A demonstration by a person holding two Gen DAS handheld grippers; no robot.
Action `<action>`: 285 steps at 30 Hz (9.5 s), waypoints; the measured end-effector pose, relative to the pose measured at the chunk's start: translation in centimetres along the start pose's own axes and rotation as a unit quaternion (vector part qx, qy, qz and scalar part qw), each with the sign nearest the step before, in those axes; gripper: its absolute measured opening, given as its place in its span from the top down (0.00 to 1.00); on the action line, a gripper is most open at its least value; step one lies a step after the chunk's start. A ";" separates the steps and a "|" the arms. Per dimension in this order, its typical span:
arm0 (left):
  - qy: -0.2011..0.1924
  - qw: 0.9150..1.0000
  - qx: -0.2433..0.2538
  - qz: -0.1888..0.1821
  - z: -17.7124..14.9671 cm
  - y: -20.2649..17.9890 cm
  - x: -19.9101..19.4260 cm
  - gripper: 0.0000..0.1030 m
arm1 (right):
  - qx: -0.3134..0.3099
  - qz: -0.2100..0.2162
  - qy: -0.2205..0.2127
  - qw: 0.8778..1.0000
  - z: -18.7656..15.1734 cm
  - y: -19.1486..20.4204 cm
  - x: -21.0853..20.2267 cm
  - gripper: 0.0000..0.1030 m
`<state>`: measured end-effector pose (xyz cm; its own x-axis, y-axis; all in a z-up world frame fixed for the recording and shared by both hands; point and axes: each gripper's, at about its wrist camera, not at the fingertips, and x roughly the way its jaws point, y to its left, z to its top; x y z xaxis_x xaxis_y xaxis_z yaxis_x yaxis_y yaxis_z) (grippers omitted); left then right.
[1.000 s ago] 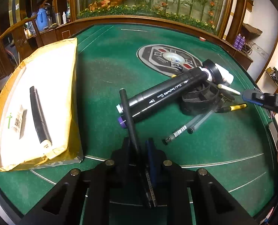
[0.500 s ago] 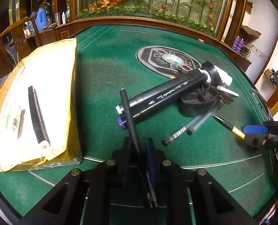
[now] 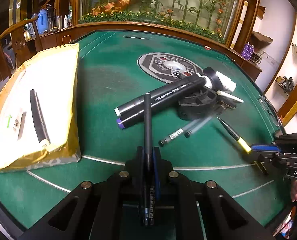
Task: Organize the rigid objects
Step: 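Carry both pens over the yellow-rimmed tray with both tools, then lower the black pen and open the left tool while the right tool releases its pen, then grasp a thin black pen with the left tool while the right tool grasps a white pen, then carry the black pen and white pen over the tray with both tools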
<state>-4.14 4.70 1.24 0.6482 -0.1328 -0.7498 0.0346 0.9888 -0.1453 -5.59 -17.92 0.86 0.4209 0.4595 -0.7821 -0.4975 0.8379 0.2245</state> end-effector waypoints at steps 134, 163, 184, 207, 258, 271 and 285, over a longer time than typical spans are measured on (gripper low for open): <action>-0.138 0.980 -0.128 0.063 1.9 8.0 -6.4 0.38 | 0.034 0.050 -0.098 0.993 11.9 5.7 4.0 0.87; -0.056 0.998 0.013 0.015 -0.3 -1.2 -2.2 0.38 | 0.133 0.056 -0.066 0.987 5.0 -4.1 0.4 0.78; 0.078 0.993 0.069 -0.058 5.5 -12.6 7.1 0.75 | 0.225 0.025 -0.191 0.955 3.1 -10.9 -6.5 0.78; 0.067 0.993 0.083 -0.055 -1.1 -9.3 1.1 0.86 | 0.237 -0.100 -0.056 0.965 0.2 -10.5 -2.6 0.61; 0.035 0.998 0.040 -0.020 -1.2 -5.7 0.6 0.90 | 0.030 -0.002 -0.038 0.999 2.4 1.6 1.6 0.93; 0.022 0.997 0.074 0.011 -1.3 -7.0 1.3 0.91 | 0.007 -0.034 -0.008 0.999 1.6 2.1 3.1 0.93; -0.026 0.999 0.037 -0.004 -0.4 -4.5 -2.6 0.90 | -0.008 -0.003 -0.031 0.999 2.1 3.1 1.4 0.93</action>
<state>-6.27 0.59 3.54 0.6867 -0.1383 -0.7137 0.0946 0.9904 -0.1009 -4.92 -14.09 1.72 0.4695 0.4713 -0.7466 -0.5068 0.8363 0.2092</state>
